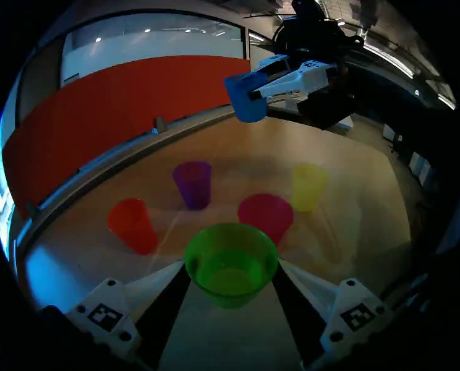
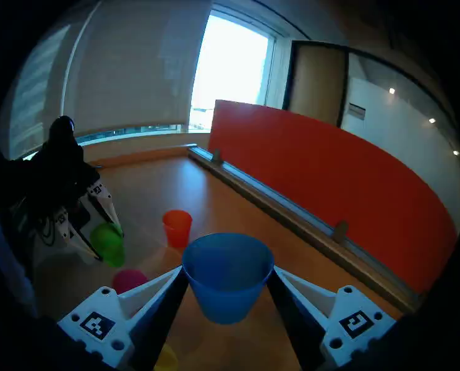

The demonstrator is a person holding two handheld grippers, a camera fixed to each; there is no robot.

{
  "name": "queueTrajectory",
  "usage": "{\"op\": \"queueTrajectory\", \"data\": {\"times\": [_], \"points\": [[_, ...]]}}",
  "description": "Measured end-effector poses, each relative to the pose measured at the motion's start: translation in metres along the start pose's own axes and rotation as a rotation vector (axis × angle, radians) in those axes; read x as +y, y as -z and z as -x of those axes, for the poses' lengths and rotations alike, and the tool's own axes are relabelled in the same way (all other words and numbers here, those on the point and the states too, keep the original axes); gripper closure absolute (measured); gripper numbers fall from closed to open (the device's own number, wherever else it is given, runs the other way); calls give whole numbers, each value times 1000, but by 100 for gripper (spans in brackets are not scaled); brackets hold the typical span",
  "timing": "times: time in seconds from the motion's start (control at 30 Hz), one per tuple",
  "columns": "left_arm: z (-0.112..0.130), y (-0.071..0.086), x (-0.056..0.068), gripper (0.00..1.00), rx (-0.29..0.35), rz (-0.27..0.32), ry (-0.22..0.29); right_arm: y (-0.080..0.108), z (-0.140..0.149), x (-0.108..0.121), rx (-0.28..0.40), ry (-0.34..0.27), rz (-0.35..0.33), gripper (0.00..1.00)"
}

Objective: Pour water

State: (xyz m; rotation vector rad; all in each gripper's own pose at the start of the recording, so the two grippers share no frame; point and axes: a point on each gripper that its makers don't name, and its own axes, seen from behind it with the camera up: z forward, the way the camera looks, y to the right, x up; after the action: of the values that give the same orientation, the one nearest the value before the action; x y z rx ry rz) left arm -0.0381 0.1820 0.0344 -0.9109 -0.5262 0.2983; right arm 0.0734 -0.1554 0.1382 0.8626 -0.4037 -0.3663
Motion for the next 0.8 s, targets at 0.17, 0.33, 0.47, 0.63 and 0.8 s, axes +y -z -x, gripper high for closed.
{"op": "queueTrajectory", "data": {"times": [0.17, 0.33, 0.47, 0.63, 0.8], "points": [[9, -5, 0, 14, -23, 10, 4, -6, 16, 4, -29, 4, -1, 10], [17, -9, 1, 14, -44, 23, 9, -12, 31, 6, -51, 7, -2, 10], [23, -13, 2, 14, -53, 32, 17, -15, 42, 8, -67, 5, -3, 10], [31, -17, 4, 14, -62, 43, 26, -19, 49, 9, -76, 3, -5, 10], [34, -20, 5, 14, -64, 48, 32, -22, 54, 9, -81, 1, -6, 10]]}}
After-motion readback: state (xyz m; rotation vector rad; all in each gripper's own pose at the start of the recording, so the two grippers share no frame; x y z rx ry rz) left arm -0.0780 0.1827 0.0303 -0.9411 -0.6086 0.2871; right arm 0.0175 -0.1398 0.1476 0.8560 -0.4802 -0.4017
